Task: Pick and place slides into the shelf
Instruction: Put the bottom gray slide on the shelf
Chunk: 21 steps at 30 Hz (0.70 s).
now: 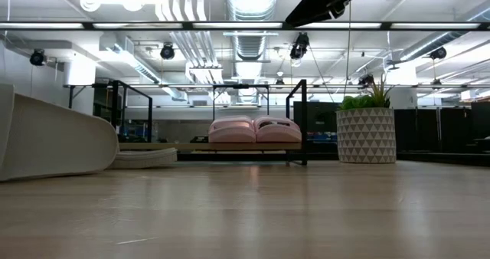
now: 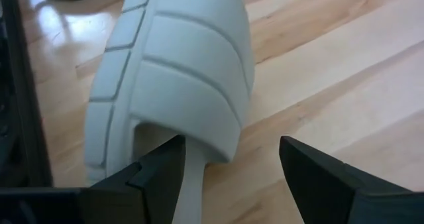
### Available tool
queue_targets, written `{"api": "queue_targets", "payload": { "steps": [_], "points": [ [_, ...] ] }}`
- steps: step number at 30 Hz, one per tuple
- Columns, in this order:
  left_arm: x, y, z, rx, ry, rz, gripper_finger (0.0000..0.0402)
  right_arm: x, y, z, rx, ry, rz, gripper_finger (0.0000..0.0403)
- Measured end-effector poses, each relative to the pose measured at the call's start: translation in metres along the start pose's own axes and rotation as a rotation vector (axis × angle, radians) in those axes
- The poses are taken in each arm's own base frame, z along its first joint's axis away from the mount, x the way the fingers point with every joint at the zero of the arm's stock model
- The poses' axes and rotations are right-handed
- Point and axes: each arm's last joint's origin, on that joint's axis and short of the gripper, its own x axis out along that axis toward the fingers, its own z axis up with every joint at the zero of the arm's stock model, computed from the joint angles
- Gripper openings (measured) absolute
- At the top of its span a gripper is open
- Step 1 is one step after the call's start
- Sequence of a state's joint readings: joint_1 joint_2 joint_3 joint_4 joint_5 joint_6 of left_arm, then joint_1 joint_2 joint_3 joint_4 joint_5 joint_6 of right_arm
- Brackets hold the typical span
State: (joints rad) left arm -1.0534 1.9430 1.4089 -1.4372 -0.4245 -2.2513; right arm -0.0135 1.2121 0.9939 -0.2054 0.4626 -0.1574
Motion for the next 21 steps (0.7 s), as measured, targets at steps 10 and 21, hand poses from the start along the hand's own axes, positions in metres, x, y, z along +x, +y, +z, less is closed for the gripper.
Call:
{"api": "queue_targets", "payload": {
  "steps": [10, 21],
  "points": [
    [0.017, 0.002, -0.002, 0.003, -0.075, -0.038, 0.023, 0.0, 0.0, 0.0, 0.0, -0.001, 0.0, 0.0228],
    [0.026, 0.002, 0.001, 0.011, -0.171, -0.085, 0.0197, 0.0, 0.0, 0.0, 0.0, 0.0, 0.0, 0.0228]
  ]
}}
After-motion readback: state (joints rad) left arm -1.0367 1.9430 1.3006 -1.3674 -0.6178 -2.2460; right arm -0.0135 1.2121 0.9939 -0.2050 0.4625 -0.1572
